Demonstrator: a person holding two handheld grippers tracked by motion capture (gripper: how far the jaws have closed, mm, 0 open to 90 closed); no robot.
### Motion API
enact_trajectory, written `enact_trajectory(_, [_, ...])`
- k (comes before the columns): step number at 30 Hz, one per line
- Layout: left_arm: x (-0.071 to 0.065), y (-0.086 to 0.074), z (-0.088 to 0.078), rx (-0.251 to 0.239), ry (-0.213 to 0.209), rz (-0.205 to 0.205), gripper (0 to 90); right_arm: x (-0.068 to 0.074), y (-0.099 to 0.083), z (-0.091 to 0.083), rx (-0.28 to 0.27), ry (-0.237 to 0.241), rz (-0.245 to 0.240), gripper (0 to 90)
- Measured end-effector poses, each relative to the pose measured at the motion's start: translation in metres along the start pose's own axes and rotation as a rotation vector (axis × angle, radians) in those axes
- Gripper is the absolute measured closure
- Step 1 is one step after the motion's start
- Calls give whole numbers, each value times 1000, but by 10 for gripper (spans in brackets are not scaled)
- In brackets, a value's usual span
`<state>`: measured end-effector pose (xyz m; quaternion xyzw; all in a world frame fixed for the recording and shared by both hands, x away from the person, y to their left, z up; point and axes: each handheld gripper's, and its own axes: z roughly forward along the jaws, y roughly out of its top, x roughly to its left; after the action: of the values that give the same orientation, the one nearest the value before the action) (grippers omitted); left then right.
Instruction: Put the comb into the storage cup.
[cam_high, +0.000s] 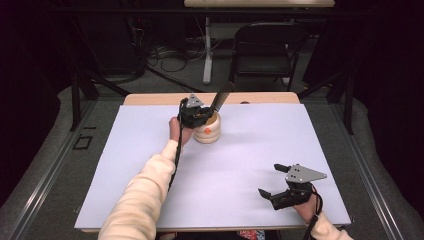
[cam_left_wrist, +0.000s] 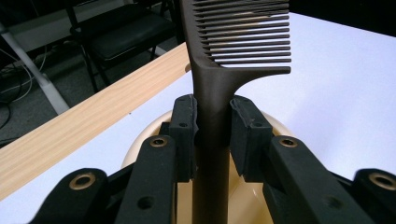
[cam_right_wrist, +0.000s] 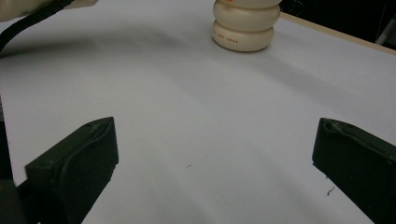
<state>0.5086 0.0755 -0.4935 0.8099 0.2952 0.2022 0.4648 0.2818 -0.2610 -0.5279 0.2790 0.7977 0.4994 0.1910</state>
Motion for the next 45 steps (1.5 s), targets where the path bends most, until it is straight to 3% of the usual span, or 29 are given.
enact_trajectory(22, [-2,-2,2,18,-9,8,724,0,0,0,0,0,0,0])
enact_trajectory(38, [-8,1,2,59,-15,71,718,0,0,0,1,1,-1,0])
enact_trajectory(45, [-6,1,-2,32,-23,58,617,0,0,0,1,0,-1,0])
